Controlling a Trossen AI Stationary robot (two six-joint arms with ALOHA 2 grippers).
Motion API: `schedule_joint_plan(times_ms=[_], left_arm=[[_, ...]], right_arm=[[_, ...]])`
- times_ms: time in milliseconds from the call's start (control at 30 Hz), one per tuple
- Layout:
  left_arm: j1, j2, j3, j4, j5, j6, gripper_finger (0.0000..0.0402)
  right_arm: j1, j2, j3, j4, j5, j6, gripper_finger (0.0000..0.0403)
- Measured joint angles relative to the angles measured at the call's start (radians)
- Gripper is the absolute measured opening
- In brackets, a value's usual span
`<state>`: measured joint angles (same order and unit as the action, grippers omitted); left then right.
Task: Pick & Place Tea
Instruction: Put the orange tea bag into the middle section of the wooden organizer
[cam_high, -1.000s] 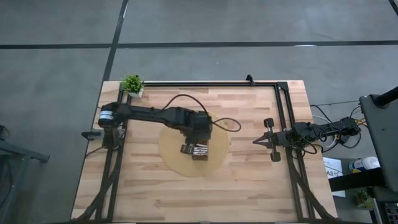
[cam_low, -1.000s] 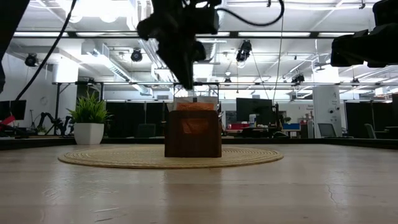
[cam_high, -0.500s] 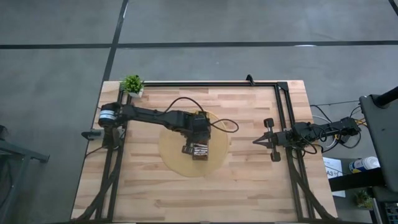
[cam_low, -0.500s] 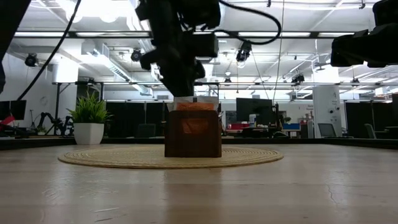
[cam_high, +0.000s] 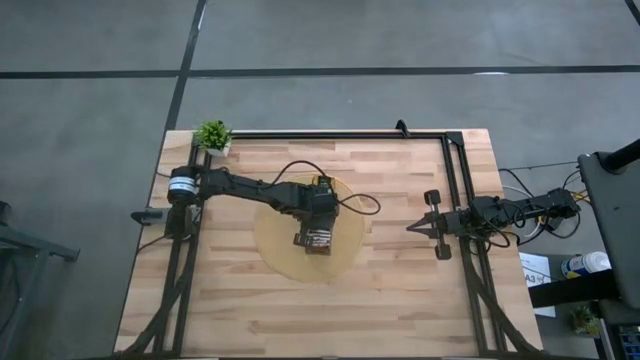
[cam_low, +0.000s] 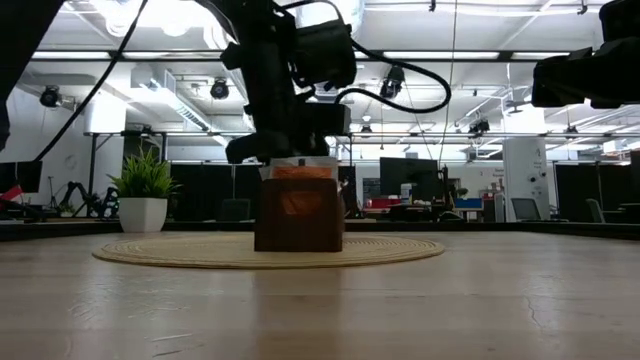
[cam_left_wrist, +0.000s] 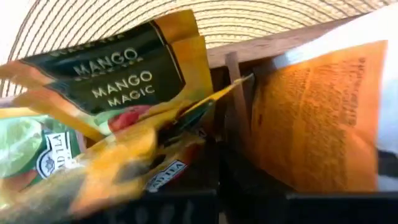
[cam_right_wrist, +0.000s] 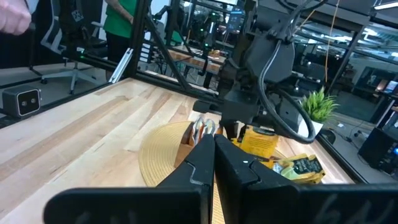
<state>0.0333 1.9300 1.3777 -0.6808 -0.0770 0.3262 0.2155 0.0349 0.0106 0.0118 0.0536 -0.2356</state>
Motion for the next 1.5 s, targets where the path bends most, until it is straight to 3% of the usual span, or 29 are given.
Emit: schedule_joint_plan(times_ms=[167, 400, 667, 900, 1233, 1500], left_arm=[[-0.001, -0.004, 0.036, -0.061, 0.001, 0.011, 0.0], [-0.002, -0.029, 0.21, -0.307, 0.006, 0.017, 0.0], [-0.001, -0.029, 0.312, -0.378, 0.004, 0.04, 0.0], [0.023, -0.019, 0.278, -0.355, -0.028, 0.043, 0.0], [0.032, -0.014, 0.107, -0.127, -0.01, 0.087, 0.0], [0.032, -0.015, 0.087, -0.134, -0.038, 0.075, 0.0]], right_arm=[[0.0, 0.0, 0.0, 0.0, 0.0, 0.0, 0.0008], [0.0, 0.0, 0.0, 0.0, 0.0, 0.0, 0.0008], [0.0, 0.0, 0.0, 0.0, 0.0, 0.0, 0.0008], [0.0, 0.0, 0.0, 0.0, 0.0, 0.0, 0.0008], [0.0, 0.0, 0.0, 0.0, 0.0, 0.0, 0.0008], [0.0, 0.0, 0.0, 0.0, 0.0, 0.0, 0.0009]])
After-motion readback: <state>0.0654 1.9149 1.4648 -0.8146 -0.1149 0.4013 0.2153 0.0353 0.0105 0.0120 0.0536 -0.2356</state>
